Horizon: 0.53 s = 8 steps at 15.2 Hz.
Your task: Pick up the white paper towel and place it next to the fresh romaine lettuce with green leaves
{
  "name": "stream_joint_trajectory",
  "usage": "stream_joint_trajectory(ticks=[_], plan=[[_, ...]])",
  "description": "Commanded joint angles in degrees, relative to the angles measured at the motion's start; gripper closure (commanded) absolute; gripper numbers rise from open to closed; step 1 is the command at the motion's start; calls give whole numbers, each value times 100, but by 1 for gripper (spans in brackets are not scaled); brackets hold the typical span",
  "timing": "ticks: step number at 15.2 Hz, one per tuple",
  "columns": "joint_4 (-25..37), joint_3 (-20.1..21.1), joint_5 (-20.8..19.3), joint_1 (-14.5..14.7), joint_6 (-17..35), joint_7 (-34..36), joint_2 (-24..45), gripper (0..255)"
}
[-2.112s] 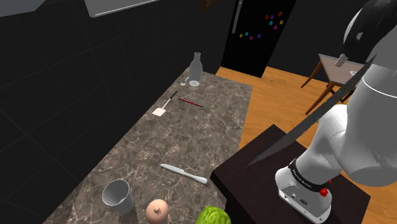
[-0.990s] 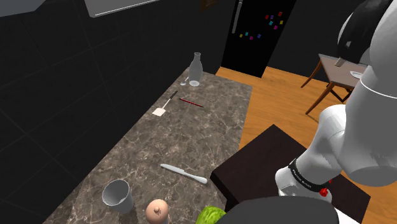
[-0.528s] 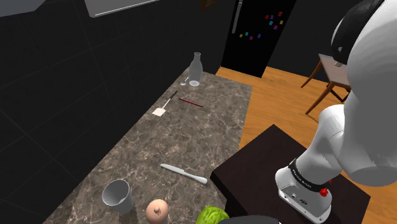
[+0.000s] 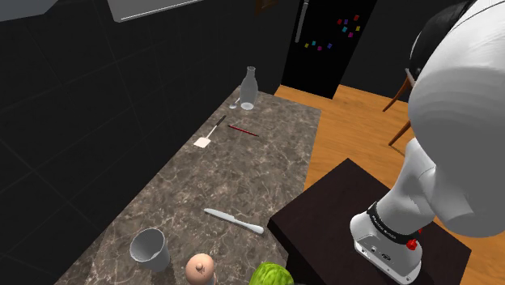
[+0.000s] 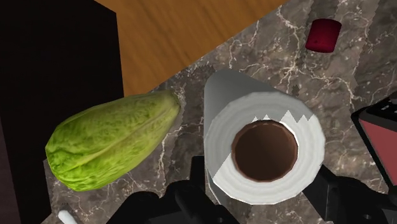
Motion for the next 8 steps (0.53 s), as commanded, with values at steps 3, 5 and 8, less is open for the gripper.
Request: stream_joint_trajectory(ticks=[3, 5, 8], plan=[[-126, -85, -155, 77, 240, 100, 162, 255], [-189, -132, -234, 113, 360, 147, 244, 255], [-273, -210, -357, 173, 536, 222, 373, 255]])
